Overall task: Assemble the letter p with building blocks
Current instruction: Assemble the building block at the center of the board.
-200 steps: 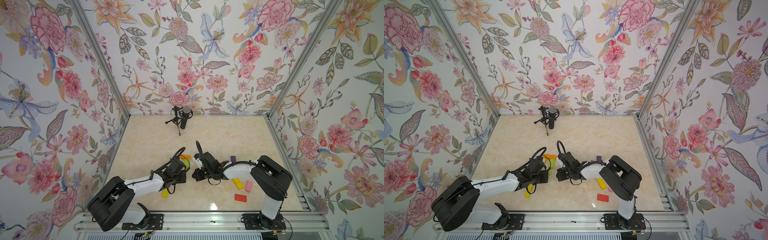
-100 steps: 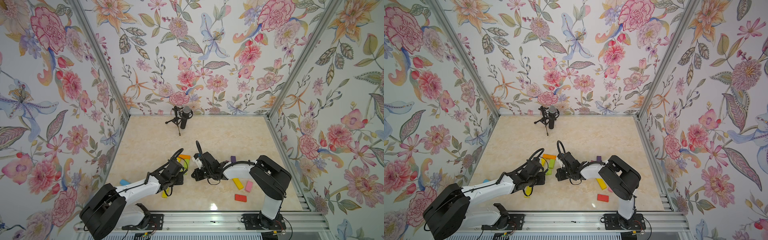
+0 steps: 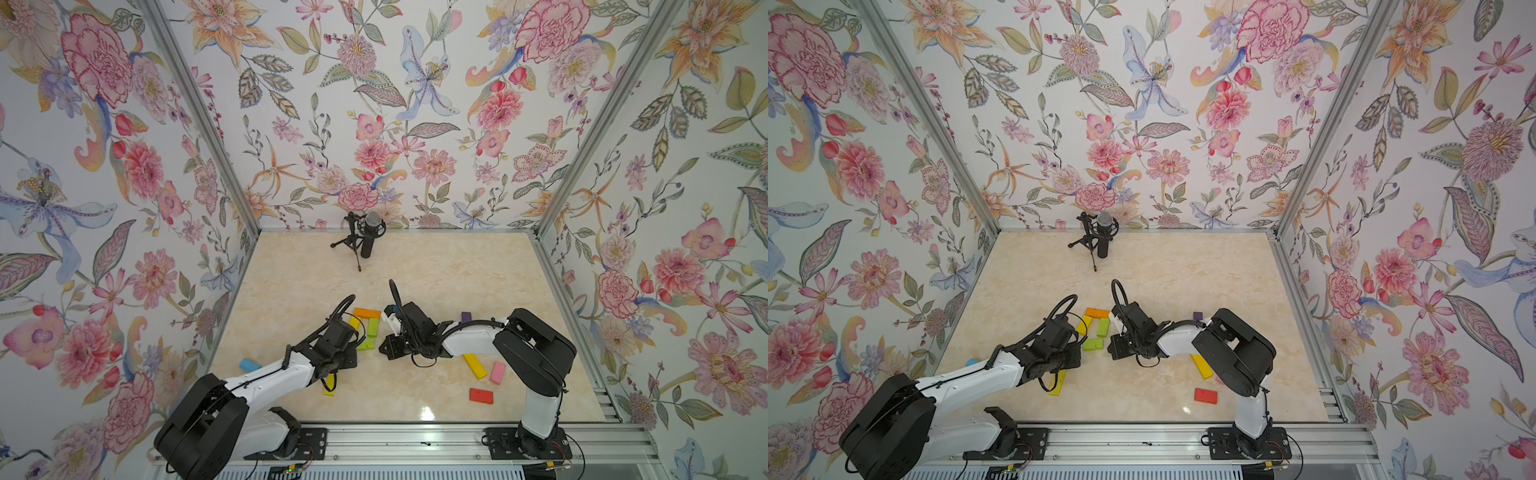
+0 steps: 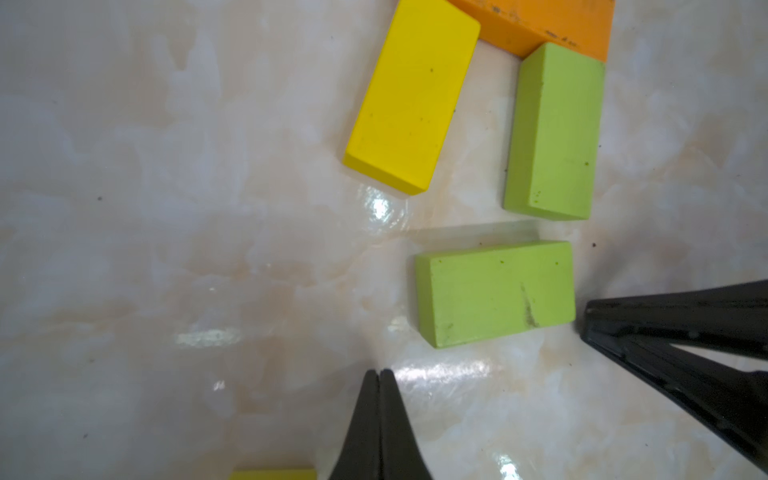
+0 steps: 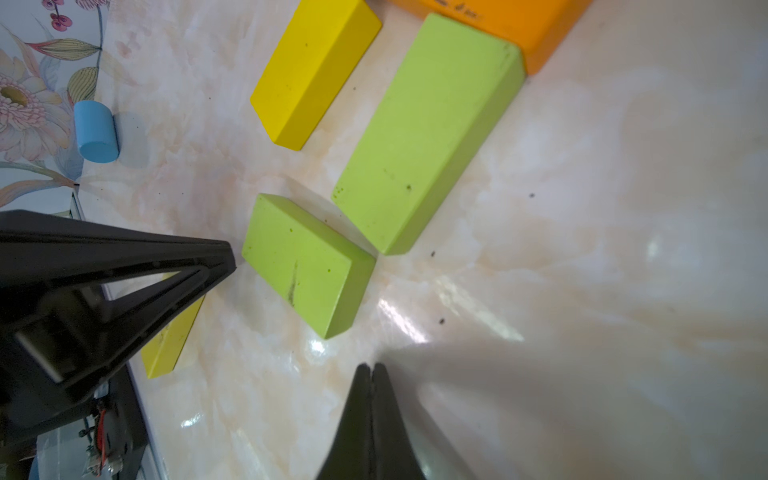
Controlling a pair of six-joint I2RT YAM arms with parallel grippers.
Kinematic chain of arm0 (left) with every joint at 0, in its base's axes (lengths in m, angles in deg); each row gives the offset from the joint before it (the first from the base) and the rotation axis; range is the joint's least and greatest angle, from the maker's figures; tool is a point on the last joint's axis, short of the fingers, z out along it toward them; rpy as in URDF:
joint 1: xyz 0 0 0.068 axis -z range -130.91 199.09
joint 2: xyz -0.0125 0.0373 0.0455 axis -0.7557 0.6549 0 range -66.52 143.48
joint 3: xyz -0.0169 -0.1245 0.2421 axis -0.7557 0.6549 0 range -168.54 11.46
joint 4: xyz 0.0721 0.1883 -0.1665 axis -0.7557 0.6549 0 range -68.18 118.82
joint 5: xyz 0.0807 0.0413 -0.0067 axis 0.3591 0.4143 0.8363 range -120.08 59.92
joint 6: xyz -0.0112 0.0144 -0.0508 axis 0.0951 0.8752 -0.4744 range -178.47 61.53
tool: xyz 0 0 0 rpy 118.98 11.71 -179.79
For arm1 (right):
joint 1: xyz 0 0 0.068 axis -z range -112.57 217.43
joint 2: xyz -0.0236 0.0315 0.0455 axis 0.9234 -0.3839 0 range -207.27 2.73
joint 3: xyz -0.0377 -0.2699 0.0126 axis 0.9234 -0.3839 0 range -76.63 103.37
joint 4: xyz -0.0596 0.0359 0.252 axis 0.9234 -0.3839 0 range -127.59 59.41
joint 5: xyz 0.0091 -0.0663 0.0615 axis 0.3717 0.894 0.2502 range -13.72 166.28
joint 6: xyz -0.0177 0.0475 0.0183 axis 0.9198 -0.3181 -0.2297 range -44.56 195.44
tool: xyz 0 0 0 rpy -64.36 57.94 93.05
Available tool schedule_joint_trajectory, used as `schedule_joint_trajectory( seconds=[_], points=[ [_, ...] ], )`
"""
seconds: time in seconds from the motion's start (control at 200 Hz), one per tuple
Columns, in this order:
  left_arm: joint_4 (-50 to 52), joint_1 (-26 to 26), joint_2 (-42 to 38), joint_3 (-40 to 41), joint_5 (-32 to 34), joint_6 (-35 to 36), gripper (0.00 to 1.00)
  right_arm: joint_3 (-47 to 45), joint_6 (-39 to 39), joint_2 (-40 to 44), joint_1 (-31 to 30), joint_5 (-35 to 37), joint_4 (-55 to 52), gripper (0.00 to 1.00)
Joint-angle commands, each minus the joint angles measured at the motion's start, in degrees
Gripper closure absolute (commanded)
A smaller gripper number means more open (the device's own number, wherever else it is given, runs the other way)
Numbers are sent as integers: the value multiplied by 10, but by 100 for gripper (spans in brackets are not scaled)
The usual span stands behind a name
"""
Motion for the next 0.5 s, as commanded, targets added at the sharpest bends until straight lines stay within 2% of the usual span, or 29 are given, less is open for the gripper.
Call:
schedule_joint_trajectory(
  seconds=[0.0,0.495],
  points=[
    [-12,-8,21,-13,5,18,99,5,-5,-23,3,4,-12,97],
    [-47,-13,46,-23,-9,18,99,17,-7,-38,-2,2,-7,98]
  ],
)
